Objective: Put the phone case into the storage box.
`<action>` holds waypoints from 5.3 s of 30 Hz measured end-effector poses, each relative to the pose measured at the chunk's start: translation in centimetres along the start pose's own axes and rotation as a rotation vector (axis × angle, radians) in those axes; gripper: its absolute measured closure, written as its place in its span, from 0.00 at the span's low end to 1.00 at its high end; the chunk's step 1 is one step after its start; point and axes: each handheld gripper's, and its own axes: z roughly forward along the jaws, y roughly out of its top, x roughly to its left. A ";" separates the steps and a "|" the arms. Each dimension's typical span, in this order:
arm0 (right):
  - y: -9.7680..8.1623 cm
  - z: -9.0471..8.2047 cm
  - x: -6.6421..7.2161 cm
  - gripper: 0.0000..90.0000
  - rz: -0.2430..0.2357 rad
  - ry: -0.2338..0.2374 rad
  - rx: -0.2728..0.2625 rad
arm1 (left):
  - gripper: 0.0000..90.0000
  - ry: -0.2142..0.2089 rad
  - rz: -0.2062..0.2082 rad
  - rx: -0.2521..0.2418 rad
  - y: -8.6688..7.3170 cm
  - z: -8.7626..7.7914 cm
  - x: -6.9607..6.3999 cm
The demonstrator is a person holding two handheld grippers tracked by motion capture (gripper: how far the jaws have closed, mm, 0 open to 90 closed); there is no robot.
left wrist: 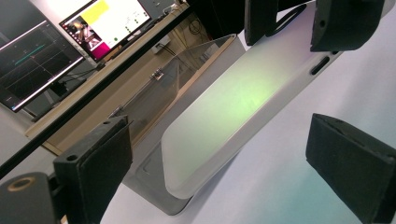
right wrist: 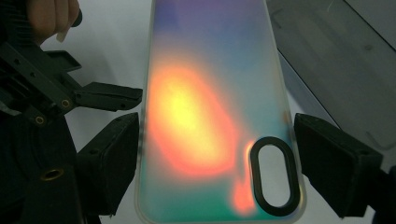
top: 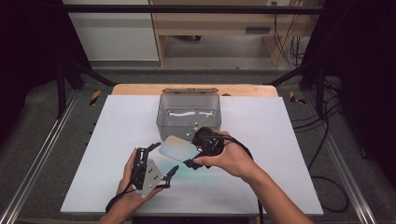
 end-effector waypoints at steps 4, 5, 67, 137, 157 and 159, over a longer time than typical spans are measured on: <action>0.1 0.0 0.1 0.20 -0.002 0.001 0.002 | 0.09 0.003 0.013 0.003 -0.1 0.0 -0.1; 0.2 0.0 0.1 0.19 -0.001 0.003 0.002 | 0.10 0.005 0.021 0.005 -0.1 0.0 -0.1; 2.3 0.4 0.8 0.19 -0.027 0.036 0.022 | 0.67 0.135 0.350 0.027 -0.2 -0.5 -0.7; 2.7 0.9 0.6 0.19 -0.012 0.053 0.027 | 0.82 0.121 0.441 0.035 -0.3 -0.6 -1.1; 2.4 0.5 0.3 0.17 0.010 0.062 -0.025 | 0.90 0.102 0.475 0.059 -0.5 -0.6 -1.2; 2.2 0.3 0.1 0.14 0.016 0.054 -0.050 | 0.90 0.102 0.473 0.063 -0.6 -0.6 -1.2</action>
